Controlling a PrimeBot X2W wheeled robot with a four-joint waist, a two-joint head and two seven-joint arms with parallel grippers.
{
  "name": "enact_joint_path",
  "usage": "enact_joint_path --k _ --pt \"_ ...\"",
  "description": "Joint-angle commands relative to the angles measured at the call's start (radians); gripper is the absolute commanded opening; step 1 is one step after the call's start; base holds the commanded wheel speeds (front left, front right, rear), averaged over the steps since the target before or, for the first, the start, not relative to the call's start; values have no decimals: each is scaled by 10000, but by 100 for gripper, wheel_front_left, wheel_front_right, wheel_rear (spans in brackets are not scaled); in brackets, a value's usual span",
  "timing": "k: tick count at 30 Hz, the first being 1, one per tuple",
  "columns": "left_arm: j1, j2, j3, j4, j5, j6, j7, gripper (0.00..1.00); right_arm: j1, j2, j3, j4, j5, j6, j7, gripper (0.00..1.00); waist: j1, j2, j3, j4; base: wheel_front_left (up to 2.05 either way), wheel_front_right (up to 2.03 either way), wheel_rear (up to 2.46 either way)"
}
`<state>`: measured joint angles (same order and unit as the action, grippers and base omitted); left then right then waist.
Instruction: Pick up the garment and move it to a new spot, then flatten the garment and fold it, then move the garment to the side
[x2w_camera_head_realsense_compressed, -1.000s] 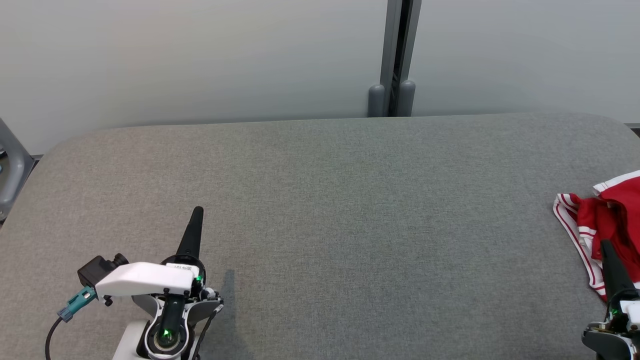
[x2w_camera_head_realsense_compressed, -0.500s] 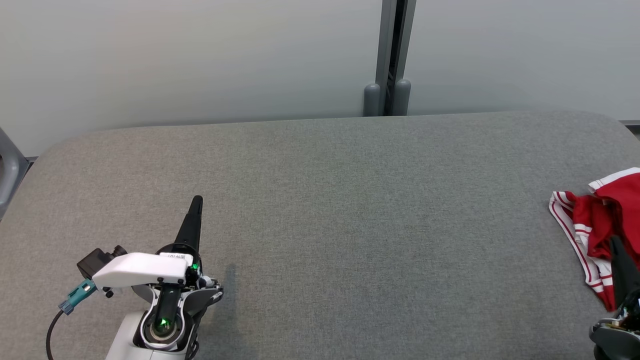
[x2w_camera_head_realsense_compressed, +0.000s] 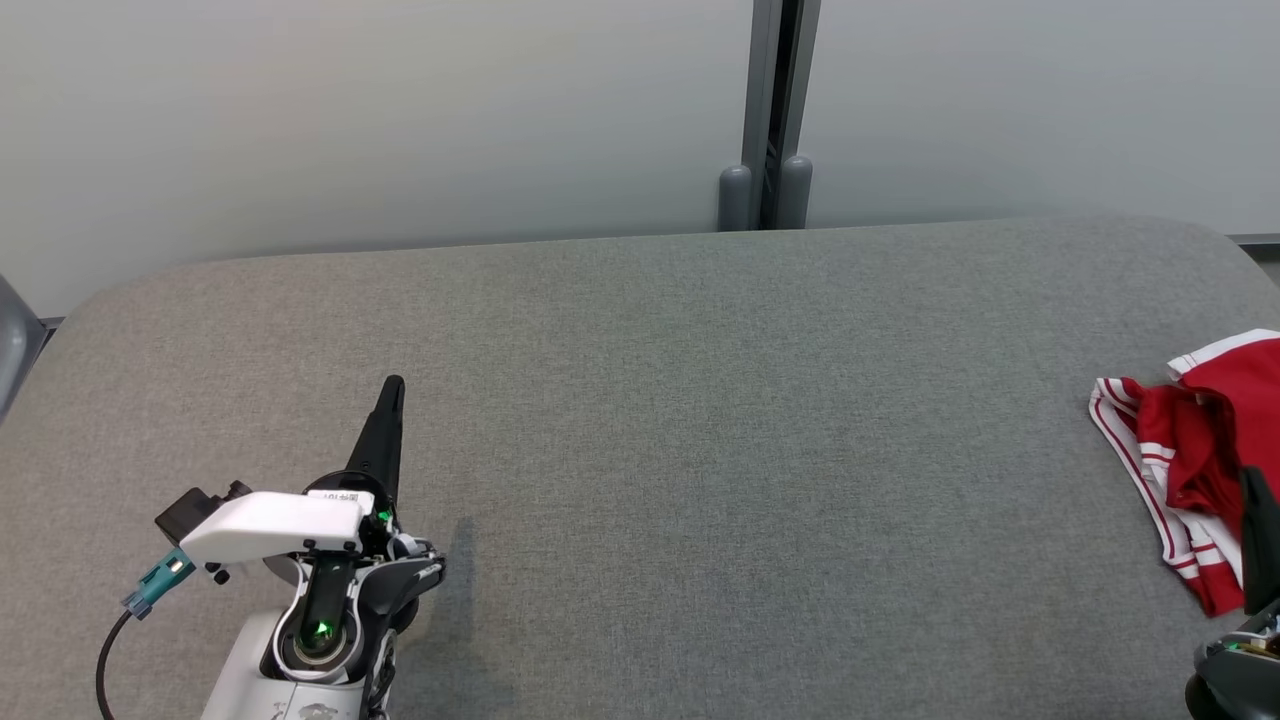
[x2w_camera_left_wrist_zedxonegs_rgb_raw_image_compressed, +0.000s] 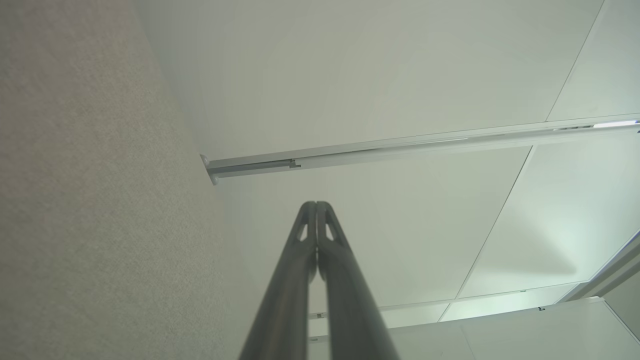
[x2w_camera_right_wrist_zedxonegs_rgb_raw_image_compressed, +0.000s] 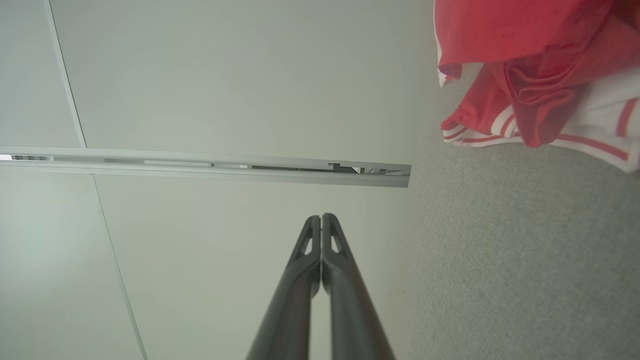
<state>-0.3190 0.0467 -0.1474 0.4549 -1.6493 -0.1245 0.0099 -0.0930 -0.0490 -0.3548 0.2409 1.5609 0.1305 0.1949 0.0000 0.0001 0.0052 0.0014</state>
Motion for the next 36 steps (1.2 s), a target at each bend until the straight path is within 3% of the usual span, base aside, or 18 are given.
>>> enact_joint_path --k 1,36 --pt "-218 63 42 27 -170 -87 72 0 -99 -24 -83 -64 197 4 98 0 0 -1 2 -10 0 0 0" --pt "-212 64 41 39 -253 -92 71 0 -100 -25 -105 -66 310 4 122 0 0 -1 5 -26 0 0 0"
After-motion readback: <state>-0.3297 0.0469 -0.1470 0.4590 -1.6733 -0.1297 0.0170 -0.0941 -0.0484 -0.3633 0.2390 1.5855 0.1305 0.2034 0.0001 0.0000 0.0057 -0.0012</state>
